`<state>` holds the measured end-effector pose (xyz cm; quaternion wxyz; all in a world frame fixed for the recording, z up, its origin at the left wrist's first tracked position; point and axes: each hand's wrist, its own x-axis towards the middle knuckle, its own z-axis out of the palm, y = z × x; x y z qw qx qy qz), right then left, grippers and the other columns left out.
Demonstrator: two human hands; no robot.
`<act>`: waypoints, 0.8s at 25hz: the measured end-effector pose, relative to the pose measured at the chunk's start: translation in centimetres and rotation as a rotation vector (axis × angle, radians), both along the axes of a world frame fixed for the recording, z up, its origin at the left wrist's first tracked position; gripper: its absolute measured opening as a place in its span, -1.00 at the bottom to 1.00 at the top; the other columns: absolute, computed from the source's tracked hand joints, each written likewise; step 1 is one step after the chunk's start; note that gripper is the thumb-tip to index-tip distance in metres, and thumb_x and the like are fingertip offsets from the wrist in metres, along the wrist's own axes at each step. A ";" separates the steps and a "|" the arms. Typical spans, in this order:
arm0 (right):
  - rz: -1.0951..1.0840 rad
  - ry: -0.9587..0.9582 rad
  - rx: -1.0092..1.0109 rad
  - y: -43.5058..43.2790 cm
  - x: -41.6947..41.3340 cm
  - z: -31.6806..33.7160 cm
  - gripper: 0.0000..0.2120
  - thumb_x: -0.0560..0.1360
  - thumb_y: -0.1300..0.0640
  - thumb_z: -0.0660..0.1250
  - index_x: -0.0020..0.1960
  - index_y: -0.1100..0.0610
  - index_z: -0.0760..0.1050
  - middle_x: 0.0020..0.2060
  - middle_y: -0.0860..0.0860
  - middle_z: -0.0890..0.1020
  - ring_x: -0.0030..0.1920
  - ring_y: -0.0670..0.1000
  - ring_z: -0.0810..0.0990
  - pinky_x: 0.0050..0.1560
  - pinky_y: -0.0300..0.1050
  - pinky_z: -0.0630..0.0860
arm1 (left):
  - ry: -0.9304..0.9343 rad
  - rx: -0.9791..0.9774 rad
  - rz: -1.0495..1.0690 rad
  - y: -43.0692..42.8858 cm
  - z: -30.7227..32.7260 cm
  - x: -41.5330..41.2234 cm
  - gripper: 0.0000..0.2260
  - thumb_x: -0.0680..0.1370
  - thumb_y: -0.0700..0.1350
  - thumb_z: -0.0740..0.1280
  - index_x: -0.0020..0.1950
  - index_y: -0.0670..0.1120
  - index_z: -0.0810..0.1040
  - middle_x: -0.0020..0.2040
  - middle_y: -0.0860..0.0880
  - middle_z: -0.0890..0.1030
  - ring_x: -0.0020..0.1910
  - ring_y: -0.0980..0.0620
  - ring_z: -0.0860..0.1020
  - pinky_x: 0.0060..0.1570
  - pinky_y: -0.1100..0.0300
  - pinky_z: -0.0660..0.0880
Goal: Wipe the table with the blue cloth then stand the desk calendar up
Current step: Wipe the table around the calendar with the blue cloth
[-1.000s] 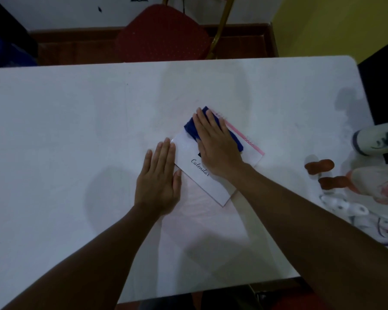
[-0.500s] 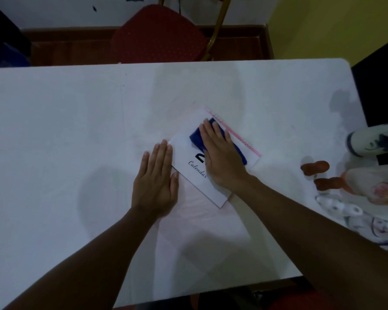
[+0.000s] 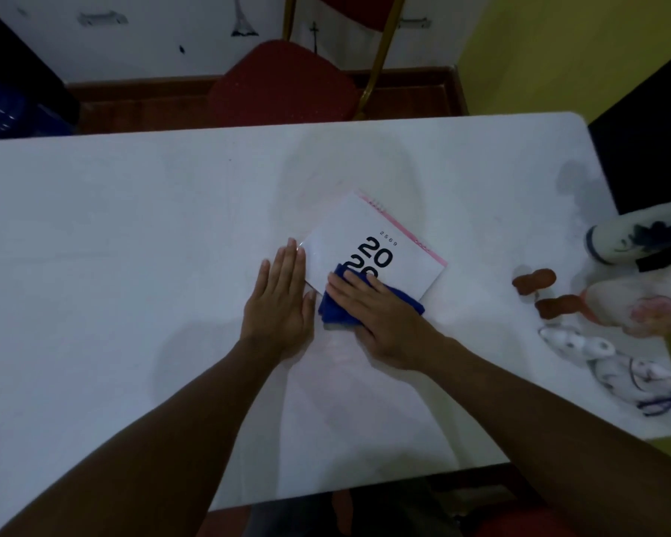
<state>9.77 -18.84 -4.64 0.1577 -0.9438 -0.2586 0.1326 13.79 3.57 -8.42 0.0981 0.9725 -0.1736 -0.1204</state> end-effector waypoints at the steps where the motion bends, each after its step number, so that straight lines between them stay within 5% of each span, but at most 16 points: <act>1: 0.005 0.021 0.005 0.0 -0.4 0.3 -0.39 0.66 0.14 0.18 0.65 0.14 0.04 0.65 0.02 0.10 0.64 0.02 0.00 0.63 0.07 0.02 | 0.015 0.031 0.009 -0.1 0.6 0.1 -0.37 0.72 0.11 -0.12 0.73 -0.13 -0.15 0.74 -0.12 -0.16 0.74 -0.09 -0.15 0.71 -0.13 -0.08; 5: 0.022 0.052 0.008 0.0 -1.2 2.1 -0.30 0.64 0.10 0.27 0.66 0.16 0.00 0.65 0.04 0.06 0.64 0.03 -0.01 0.63 0.03 0.02 | -0.032 0.073 -0.014 -1.5 3.9 -0.9 -0.30 0.69 0.04 0.05 0.71 -0.05 -0.28 0.74 -0.18 -0.17 0.73 -0.21 -0.15 0.68 -0.21 -0.15; 10: -0.290 -0.101 0.013 -1.0 -6.5 2.8 -0.36 0.50 0.13 0.47 0.51 0.29 0.37 0.50 0.20 0.41 0.49 0.17 0.41 0.42 0.14 0.45 | 0.071 -0.026 -0.276 -2.5 6.7 -4.6 -0.23 0.64 -0.06 0.26 0.70 -0.05 -0.16 0.73 -0.07 -0.12 0.74 -0.08 -0.09 0.68 -0.02 -0.24; 13: -0.265 -0.172 -0.059 -1.2 -7.8 2.4 -0.40 0.42 0.16 0.57 0.39 0.32 0.51 0.36 0.25 0.56 0.37 0.23 0.55 0.29 0.16 0.57 | 0.176 0.097 -0.309 -3.1 7.3 -6.3 -0.26 0.67 -0.02 0.24 0.73 -0.04 -0.13 0.75 -0.05 -0.14 0.74 -0.02 -0.18 0.71 -0.03 -0.21; 20: -0.146 -0.144 -0.223 -1.3 -7.4 3.3 -0.35 0.43 0.27 0.55 0.46 0.31 0.42 0.40 0.28 0.51 0.41 0.26 0.50 0.37 0.11 0.50 | 0.161 0.131 -0.275 -4.0 8.7 -7.1 -0.31 0.70 -0.03 0.23 0.73 -0.05 -0.08 0.75 -0.07 -0.10 0.74 -0.03 -0.13 0.71 -0.05 -0.14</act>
